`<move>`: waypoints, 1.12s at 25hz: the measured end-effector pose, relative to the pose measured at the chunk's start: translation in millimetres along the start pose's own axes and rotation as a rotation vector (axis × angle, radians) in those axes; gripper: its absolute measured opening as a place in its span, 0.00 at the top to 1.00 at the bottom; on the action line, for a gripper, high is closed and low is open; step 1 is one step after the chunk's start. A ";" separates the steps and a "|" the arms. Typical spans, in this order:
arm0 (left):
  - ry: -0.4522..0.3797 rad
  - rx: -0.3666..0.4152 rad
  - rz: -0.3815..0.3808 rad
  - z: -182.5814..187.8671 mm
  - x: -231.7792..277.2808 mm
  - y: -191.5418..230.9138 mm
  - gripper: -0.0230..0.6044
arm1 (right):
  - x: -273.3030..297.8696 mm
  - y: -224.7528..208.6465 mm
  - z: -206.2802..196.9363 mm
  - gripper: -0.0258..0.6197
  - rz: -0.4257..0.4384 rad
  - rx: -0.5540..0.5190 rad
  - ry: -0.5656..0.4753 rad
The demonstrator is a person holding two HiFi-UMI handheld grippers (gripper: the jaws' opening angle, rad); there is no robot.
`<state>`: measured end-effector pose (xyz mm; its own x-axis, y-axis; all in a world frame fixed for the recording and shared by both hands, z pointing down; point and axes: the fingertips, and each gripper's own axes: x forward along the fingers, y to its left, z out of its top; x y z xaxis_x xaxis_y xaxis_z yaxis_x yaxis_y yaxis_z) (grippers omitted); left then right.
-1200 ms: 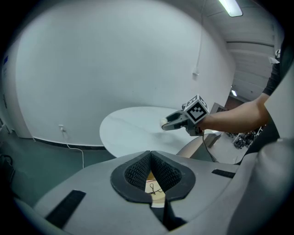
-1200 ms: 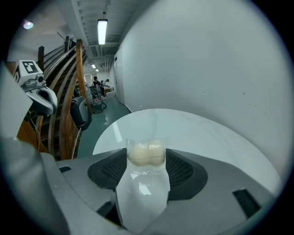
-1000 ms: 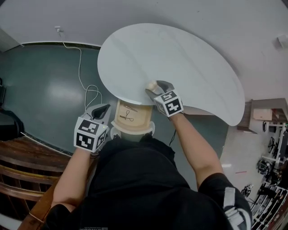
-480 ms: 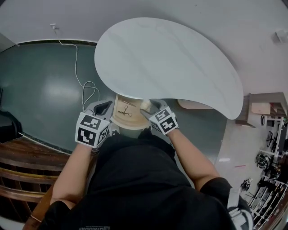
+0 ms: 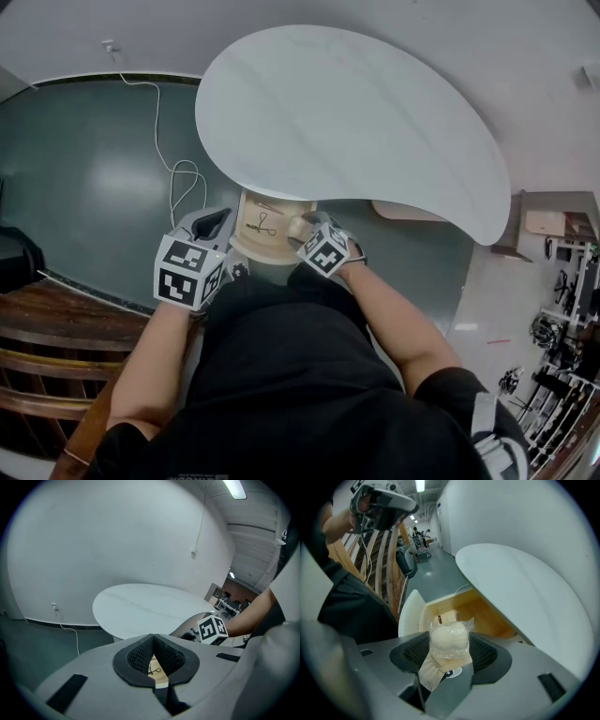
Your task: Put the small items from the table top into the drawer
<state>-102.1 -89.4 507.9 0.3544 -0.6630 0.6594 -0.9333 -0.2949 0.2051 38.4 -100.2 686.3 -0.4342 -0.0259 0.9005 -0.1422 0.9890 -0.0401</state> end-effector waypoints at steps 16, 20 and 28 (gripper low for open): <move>0.015 -0.088 0.090 -27.1 -24.1 20.2 0.94 | 80.0 -2.6 -30.7 0.55 0.023 -0.246 0.269; 0.022 -0.102 0.103 -35.3 -27.5 24.7 0.94 | 84.9 -4.8 -36.4 0.55 0.019 -0.223 0.295; 0.017 -0.099 0.090 -32.1 -25.9 20.9 0.94 | 80.0 -8.0 -43.0 0.54 0.018 -0.186 0.307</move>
<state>-132.6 -56.3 518.3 0.2690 -0.6715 0.6905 -0.9627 -0.1653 0.2143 43.1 -104.0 777.2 -0.1436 0.0087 0.9896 0.0395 0.9992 -0.0030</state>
